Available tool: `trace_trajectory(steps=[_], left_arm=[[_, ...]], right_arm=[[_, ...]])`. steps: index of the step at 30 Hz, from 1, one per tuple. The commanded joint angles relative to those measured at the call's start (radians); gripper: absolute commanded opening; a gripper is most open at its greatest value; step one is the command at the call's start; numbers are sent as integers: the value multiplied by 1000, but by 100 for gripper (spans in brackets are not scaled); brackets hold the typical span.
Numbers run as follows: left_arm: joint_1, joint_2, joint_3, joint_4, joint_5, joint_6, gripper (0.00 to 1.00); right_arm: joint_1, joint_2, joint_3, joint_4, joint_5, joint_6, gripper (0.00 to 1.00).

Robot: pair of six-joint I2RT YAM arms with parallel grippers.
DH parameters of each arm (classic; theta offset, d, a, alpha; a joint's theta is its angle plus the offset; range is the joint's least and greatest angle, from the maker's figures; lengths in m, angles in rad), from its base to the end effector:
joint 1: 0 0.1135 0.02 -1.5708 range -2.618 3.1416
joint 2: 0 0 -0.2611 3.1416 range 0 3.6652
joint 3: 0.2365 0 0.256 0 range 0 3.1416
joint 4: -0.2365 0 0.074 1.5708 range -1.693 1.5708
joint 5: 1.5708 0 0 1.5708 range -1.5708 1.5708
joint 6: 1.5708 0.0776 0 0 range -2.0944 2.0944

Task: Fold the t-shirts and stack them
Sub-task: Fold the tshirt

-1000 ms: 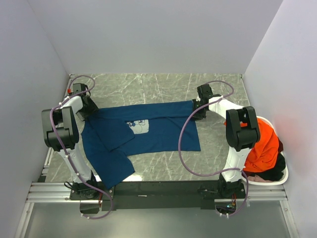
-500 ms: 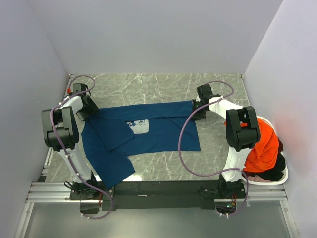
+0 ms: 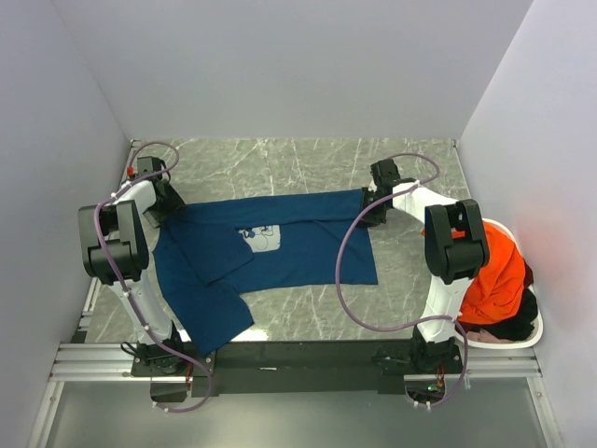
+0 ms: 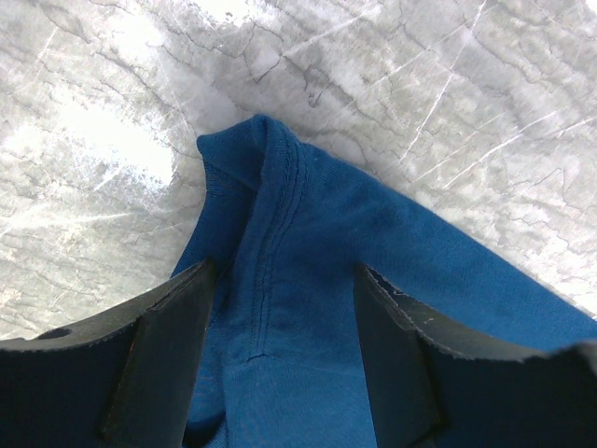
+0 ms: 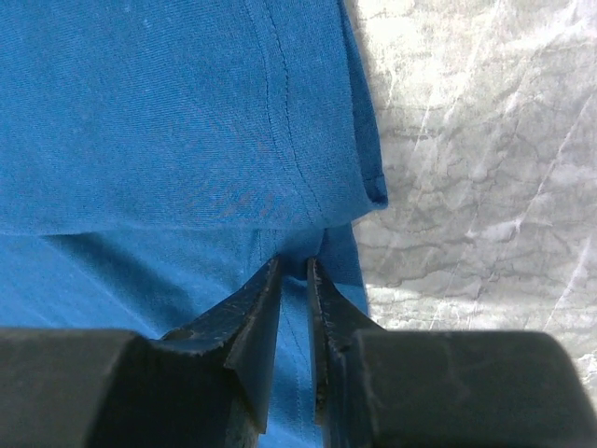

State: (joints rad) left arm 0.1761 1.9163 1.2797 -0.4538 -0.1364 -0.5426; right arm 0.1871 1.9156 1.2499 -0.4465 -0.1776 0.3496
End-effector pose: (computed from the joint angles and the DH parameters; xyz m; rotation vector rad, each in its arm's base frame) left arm 0.4057 0.0829 0.1257 -0.9714 2.4601 0.0596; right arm 0.3979 0.0893 0.1179 0.1643 2.7138 0.4016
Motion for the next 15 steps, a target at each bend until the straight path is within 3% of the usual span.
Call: trace_trajectory(steps=[1,7,15], left_arm=[[8,15,26,-9,-3,10,67],[10,16,26,-11,-6,10,67],[10,20,29,-17,-22,12,67]], right_arm=[[5,17,22,28,1,8,24],[6,23,45,15,47,11,0],[-6,36,114,-58,239,-32,0]])
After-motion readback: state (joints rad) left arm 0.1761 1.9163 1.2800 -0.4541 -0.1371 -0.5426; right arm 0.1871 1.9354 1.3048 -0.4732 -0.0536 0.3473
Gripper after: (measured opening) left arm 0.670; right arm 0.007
